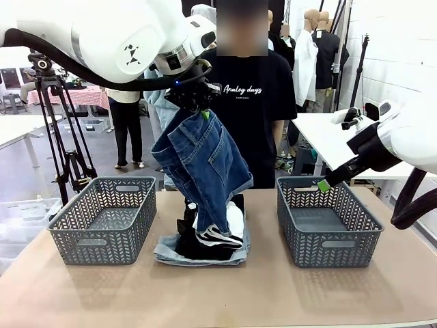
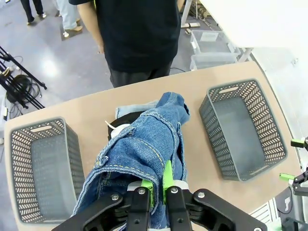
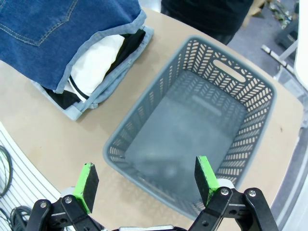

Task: Sort the tops and bottoms.
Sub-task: Sort the clothes according to human instructions.

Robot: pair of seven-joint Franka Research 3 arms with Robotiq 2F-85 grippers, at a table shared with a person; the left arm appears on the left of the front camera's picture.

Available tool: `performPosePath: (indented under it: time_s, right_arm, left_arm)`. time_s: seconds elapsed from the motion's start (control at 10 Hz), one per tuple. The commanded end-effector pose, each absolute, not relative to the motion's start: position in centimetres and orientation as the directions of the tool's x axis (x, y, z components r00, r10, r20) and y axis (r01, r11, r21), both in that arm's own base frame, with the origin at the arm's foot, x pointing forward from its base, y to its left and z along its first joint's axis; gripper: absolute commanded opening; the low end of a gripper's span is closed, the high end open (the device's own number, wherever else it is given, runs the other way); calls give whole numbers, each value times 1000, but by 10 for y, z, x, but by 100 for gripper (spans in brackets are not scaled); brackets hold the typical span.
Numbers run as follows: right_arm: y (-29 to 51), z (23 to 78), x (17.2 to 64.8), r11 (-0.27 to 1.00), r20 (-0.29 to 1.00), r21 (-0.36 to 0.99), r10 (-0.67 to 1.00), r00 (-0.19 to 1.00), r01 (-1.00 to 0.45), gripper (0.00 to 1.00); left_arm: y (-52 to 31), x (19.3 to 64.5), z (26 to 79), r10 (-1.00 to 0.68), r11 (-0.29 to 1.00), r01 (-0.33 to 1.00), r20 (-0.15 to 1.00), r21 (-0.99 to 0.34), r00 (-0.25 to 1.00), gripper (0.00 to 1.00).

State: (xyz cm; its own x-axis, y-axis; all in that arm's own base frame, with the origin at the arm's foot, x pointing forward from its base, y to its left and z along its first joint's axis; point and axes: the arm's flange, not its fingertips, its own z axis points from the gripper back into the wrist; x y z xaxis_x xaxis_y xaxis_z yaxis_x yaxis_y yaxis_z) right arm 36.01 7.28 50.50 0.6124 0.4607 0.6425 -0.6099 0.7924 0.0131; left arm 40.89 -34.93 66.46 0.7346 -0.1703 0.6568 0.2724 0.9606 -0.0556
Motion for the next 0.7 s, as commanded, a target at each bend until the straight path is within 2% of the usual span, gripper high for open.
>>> performPosePath:
  time_s: [0.0,0.6]
  right_arm:
    - [72,503,363,787,653,24,455,606,-616,100]
    - [72,503,363,787,653,24,455,606,-616,100]
  left_arm:
    - [-347,408,672,-164,960,272,665,-62,728,0]
    - [-347,408,672,-164,960,272,665,-62,728,0]
